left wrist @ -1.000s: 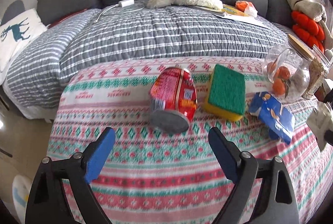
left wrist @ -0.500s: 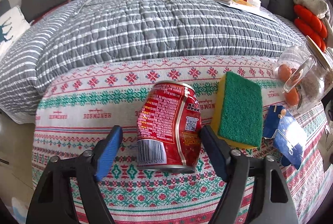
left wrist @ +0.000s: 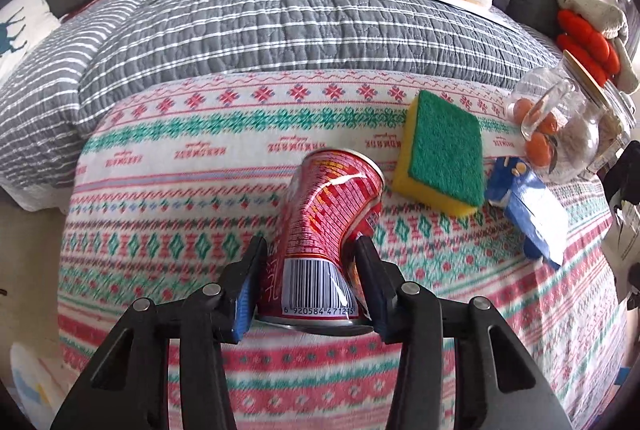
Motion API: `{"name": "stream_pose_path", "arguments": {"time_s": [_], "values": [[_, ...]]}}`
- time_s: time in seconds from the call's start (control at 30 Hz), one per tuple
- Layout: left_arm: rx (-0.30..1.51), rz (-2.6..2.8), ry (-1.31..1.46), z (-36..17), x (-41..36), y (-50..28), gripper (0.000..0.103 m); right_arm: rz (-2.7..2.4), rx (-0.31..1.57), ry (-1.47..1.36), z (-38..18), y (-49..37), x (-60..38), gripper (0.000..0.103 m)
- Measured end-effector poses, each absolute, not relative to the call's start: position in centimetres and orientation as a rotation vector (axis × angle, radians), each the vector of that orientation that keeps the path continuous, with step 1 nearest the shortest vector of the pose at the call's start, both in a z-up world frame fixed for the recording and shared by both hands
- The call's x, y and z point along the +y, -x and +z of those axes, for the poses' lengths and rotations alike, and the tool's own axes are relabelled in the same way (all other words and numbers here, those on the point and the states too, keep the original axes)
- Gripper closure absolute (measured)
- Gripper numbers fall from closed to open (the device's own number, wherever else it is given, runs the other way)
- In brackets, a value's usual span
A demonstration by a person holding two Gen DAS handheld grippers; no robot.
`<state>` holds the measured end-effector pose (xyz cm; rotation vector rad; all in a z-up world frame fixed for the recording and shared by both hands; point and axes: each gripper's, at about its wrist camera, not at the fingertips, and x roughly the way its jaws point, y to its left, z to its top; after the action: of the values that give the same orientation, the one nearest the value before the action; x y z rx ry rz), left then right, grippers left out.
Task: Collect trash
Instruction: 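Grasp the red can with the left gripper, then carry the red can to the bucket and release it with the left gripper while the right holds the packet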
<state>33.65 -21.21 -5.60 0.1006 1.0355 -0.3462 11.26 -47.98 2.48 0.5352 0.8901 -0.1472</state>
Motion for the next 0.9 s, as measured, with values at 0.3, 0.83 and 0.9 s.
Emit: {"name": "stream_pose_path", "arguments": {"time_s": [0.3,0.83,0.9], "values": [[1.065,-0.369,-0.089,-4.8,-17.4,-27.9,0.056,-0.1,0.93,-0.513,3.2,-9.6,-44.8,0.095],[1.083,-0.4,0.025,-4.0,-8.8,-19.9,0.101,-0.009,0.983,-0.399,3.7,-8.5,-38.3,0.095],[1.087,-0.4,0.026,-4.1,-8.4,-19.6,0.101,-0.001,0.992,-0.377,3.6,-8.6,-37.3,0.095]]}}
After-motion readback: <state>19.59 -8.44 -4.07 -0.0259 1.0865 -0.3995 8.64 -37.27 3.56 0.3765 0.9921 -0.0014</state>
